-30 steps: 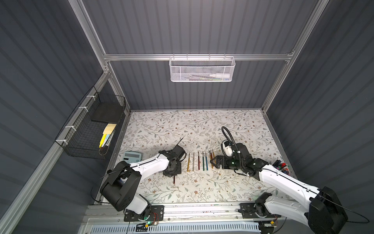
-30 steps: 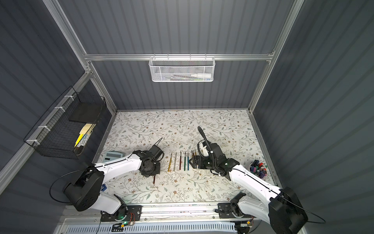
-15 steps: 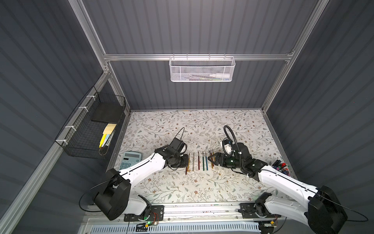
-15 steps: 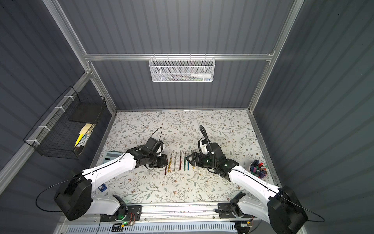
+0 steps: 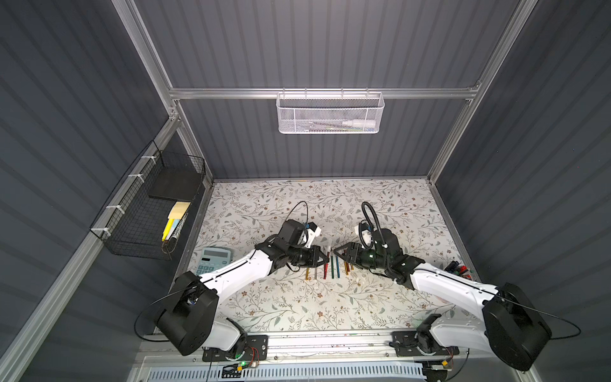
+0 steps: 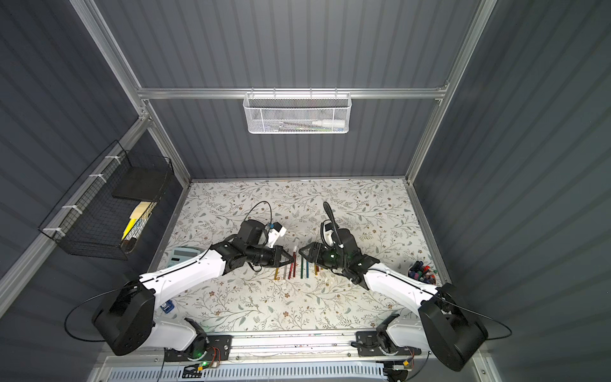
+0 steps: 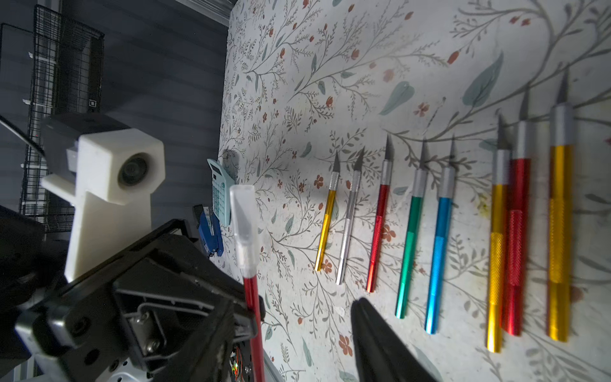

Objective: Remove protective caps from carving knives
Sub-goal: Pick up the carving knife from the center of the board, then remove the protective sleeve from the carving knife.

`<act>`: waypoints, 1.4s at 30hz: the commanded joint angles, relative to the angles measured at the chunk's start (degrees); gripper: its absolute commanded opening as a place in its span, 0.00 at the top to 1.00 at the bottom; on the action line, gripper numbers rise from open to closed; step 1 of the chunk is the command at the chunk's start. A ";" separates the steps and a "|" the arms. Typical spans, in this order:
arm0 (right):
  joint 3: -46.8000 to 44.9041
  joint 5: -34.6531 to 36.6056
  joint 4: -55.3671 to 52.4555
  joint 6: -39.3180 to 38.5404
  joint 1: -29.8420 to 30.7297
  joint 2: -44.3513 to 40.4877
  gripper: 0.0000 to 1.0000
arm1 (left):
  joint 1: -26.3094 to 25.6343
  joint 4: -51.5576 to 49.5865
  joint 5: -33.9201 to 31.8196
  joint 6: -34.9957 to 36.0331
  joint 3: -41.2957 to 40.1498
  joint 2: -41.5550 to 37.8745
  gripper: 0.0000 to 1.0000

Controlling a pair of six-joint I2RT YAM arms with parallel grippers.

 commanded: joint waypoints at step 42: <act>5.40 0.38 3.91 1.70 1.65 4.70 0.90 | -1.55 7.12 2.67 -2.81 -2.05 3.44 0.78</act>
